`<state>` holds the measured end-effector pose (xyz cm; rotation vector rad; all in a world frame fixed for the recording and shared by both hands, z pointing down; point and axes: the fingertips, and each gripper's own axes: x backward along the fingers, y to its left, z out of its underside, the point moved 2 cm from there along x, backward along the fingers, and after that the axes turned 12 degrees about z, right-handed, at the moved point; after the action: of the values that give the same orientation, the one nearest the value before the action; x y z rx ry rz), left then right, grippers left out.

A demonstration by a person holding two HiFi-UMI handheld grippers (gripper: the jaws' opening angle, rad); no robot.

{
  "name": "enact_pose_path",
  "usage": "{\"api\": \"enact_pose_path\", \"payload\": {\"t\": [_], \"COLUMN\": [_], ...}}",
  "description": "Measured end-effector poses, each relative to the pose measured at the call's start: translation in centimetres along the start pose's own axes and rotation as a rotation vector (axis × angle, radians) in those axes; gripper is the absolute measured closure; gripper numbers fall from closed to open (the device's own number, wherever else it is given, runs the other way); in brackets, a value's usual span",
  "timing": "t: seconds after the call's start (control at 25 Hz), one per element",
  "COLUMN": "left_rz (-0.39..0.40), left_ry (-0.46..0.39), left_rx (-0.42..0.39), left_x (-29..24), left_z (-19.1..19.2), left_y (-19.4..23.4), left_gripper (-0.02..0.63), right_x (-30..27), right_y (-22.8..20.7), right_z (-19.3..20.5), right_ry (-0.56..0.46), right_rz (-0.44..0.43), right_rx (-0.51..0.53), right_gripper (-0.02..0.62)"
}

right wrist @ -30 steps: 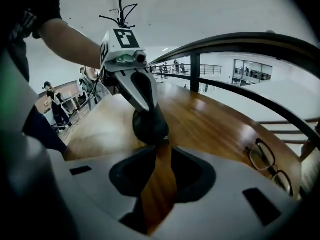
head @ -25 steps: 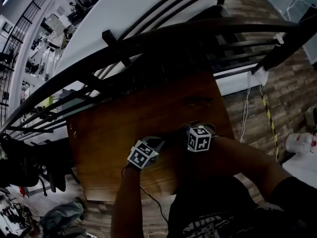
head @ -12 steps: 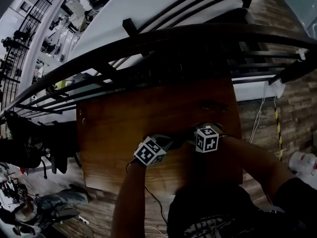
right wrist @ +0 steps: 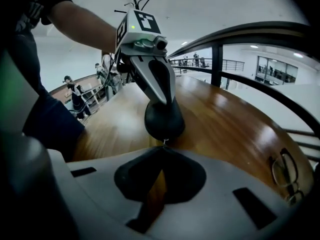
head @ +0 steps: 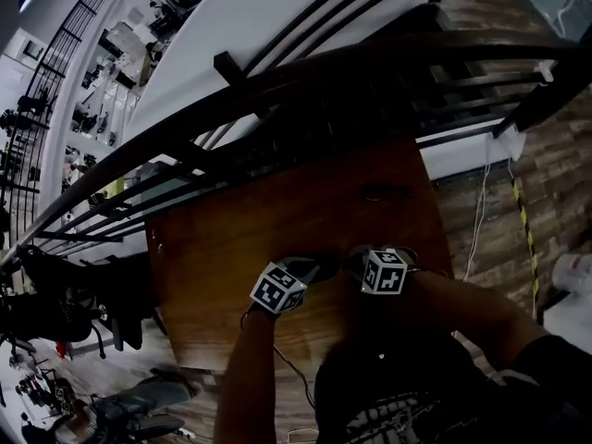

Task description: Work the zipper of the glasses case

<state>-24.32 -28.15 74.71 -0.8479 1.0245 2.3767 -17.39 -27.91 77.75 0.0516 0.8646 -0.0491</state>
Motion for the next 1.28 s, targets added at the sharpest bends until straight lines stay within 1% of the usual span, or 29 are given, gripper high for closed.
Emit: {"api": "enact_pose_path", "payload": {"t": [0.16, 0.28, 0.4, 0.52, 0.72, 0.84, 0.96, 1.16, 1.28], "left_rz": [0.076, 0.111, 0.124, 0.128, 0.134, 0.16, 0.18, 0.208, 0.23], "left_ry": [0.01, 0.032, 0.044, 0.044, 0.046, 0.049, 0.042, 0.043, 0.048], "left_rx": [0.036, 0.049, 0.047, 0.035, 0.034, 0.04, 0.043, 0.071, 0.097], "left_x": [0.1, -0.2, -0.2, -0.1, 0.1, 0.1, 0.2, 0.2, 0.3], "left_z": [0.0, -0.1, -0.1, -0.2, -0.7, -0.6, -0.6, -0.7, -0.6], "left_y": [-0.1, 0.2, 0.1, -0.1, -0.3, -0.6, -0.7, -0.5, -0.3], "left_gripper": [0.6, 0.6, 0.6, 0.6, 0.6, 0.6, 0.6, 0.6, 0.6], "right_x": [-0.4, -0.5, -1.4, -2.8, -5.2, -6.6, -7.5, -9.0, -10.0], "right_y": [1.8, 2.3, 4.2, 5.5, 6.5, 7.0, 7.1, 7.0, 7.0], "right_z": [-0.1, 0.0, -1.1, -3.1, -5.6, -6.6, -7.7, -9.3, -10.1], "right_ry": [0.042, 0.054, 0.058, 0.058, 0.034, -0.012, -0.034, -0.045, -0.034], "right_rz": [0.067, 0.121, 0.157, 0.218, 0.31, 0.346, 0.384, 0.394, 0.406], "right_rx": [-0.146, -0.249, -0.309, -0.37, -0.534, -0.639, -0.679, -0.789, -0.85], "right_gripper": [0.597, 0.597, 0.597, 0.597, 0.597, 0.597, 0.597, 0.597, 0.596]}}
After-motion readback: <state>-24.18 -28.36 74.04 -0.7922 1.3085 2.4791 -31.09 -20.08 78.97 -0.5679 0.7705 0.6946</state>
